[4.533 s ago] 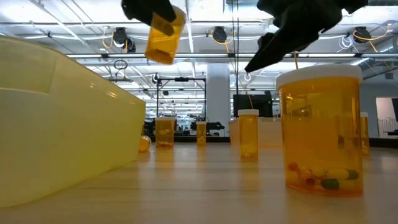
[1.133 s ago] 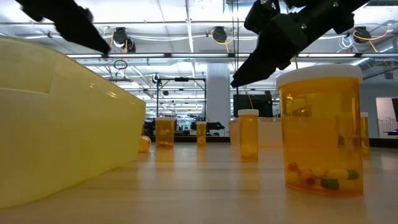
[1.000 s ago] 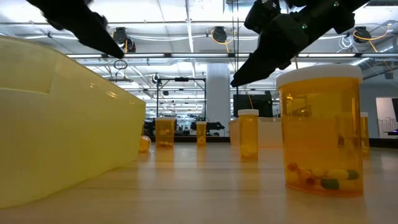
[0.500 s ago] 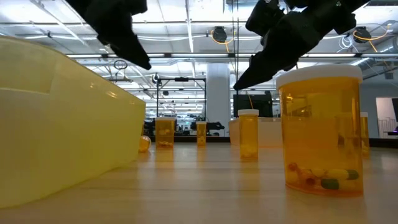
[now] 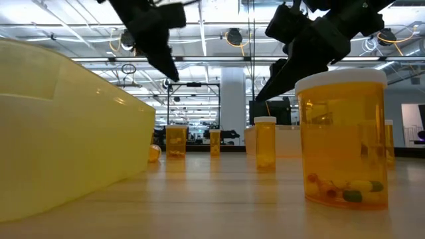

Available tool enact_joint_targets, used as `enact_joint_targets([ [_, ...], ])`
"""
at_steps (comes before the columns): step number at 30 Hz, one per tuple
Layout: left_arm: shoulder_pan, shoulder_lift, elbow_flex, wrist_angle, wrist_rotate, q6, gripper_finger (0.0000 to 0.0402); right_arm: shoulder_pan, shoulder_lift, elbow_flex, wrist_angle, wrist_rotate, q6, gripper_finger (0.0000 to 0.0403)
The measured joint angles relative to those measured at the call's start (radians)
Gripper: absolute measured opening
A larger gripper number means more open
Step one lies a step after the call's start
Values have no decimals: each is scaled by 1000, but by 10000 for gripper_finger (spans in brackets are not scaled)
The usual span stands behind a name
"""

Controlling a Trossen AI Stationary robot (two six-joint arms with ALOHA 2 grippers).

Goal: Pick and place medicine bottles into bin by pill shape (circle, oval)
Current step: Put the large pill bottle into the yellow bin

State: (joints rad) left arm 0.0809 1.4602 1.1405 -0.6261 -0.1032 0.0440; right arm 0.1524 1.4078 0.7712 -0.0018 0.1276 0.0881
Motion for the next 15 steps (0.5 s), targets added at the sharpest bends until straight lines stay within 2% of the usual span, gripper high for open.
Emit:
enact_joint_targets([
  [6, 39, 77, 19, -24, 26, 56, 306, 0, 0, 0, -29, 0, 1, 325],
  [15, 102, 150, 18, -12, 51, 90, 355, 0, 0, 0, -34, 0, 9, 325],
])
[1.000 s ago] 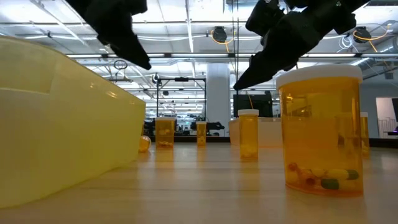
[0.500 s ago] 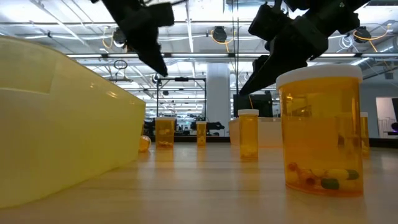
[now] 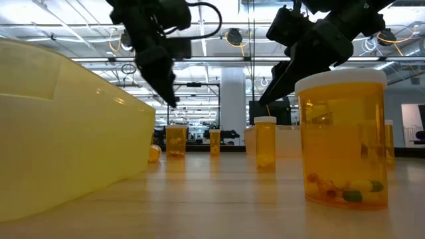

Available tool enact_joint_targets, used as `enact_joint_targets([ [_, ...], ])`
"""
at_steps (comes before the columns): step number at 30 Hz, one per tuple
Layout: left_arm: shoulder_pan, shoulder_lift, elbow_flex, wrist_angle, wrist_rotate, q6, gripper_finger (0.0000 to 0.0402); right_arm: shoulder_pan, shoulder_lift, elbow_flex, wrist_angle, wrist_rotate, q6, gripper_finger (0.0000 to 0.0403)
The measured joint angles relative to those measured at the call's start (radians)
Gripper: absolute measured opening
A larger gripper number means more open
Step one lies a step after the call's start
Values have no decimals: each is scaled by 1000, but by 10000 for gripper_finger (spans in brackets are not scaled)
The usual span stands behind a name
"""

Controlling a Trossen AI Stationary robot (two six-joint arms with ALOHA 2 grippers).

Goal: Pick and place medicine bottles into bin by pill shape (circle, oval)
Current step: Put the large pill bottle into the yellow bin

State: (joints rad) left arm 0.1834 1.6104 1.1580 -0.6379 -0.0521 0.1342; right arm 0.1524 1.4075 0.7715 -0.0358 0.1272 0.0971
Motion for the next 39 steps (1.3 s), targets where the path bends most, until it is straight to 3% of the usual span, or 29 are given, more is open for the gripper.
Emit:
enact_joint_targets([
  [4, 10, 41, -6, 20, -6, 19, 356, 3, 0, 0, -3, -1, 12, 325],
  [9, 5, 76, -2, 66, -101, 28, 349, 14, 0, 1, -3, -1, 14, 325],
  [31, 20, 156, -5, 67, -76, 10, 342, 14, 0, 0, 8, -1, -4, 325],
  [39, 5, 156, -5, 60, -76, 18, 271, 14, 0, 0, 8, -1, -5, 325],
])
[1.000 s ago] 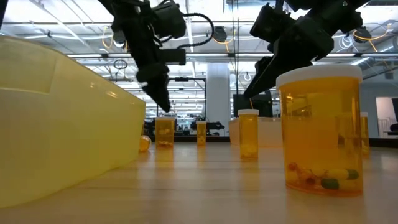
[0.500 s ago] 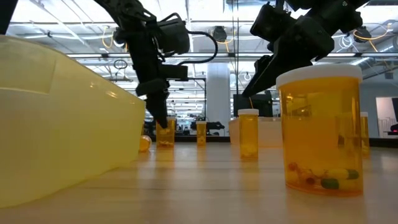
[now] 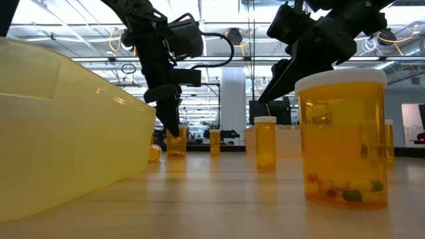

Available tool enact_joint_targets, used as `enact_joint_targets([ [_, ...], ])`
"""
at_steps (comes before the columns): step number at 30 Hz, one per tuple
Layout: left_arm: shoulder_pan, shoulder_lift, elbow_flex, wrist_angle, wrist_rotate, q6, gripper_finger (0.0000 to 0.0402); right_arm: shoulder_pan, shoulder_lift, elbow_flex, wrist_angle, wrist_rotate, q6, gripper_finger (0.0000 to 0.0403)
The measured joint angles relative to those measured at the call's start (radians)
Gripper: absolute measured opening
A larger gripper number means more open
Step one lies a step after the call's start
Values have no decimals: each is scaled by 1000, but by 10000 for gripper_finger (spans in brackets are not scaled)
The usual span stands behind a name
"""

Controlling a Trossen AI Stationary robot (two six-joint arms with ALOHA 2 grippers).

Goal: Pick and place medicine bottles into bin by pill shape (circle, oval)
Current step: Put the large pill bottle into the yellow bin

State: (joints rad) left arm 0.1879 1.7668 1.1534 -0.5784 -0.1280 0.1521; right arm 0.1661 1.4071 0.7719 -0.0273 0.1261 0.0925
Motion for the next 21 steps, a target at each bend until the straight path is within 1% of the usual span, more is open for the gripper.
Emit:
enact_joint_targets([
  [4, 0, 0, 0, 1, 0, 0, 238, 0, 0, 0, 0, 0, -2, 325],
  [9, 0, -1, 0, 1, 0, 0, 216, 0, 0, 0, 0, 0, -3, 325],
  [16, -11, -3, 0, -25, -1, -6, 217, 0, 0, 0, 0, 0, -9, 325],
  [21, -43, -63, 0, -77, 0, -44, 218, 0, 0, 0, -1, 0, -24, 325],
])
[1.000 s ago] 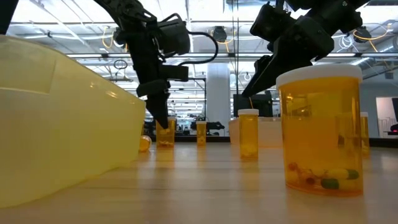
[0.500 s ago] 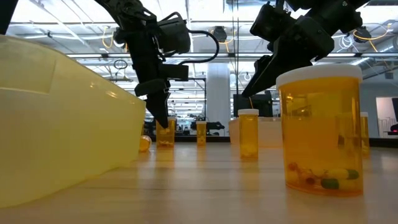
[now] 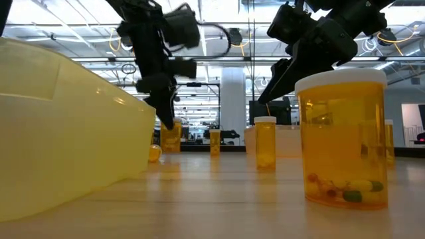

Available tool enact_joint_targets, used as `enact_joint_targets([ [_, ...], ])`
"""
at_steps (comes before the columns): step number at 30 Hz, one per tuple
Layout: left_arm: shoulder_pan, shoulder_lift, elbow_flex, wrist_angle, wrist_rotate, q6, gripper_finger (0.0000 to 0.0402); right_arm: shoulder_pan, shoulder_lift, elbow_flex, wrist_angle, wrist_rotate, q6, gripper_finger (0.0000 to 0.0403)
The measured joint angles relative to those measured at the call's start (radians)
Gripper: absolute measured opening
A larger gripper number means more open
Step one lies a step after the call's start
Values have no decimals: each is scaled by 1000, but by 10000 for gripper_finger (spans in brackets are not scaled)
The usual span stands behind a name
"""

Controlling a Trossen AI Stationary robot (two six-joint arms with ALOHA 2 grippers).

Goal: Pick and place medicine bottles into bin by pill shape (circle, oval)
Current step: Put the large pill bottle into the yellow bin

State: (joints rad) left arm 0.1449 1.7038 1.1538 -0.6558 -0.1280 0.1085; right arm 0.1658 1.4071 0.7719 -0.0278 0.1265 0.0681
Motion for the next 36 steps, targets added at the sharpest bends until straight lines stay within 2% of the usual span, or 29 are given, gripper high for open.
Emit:
enact_joint_targets([
  [9, -107, -231, 0, -81, 0, -96, 218, 0, 0, 0, 1, 2, -2, 325],
  [16, -256, -348, 0, -105, -1, -208, 218, 0, 0, 0, 2, 3, -2, 325],
  [25, -486, -364, 0, -101, -61, -350, 218, 0, 0, -1, 2, 3, -2, 325],
  [36, -662, -355, 0, -66, -172, -509, 218, 0, 0, -1, 2, 3, -1, 325],
])
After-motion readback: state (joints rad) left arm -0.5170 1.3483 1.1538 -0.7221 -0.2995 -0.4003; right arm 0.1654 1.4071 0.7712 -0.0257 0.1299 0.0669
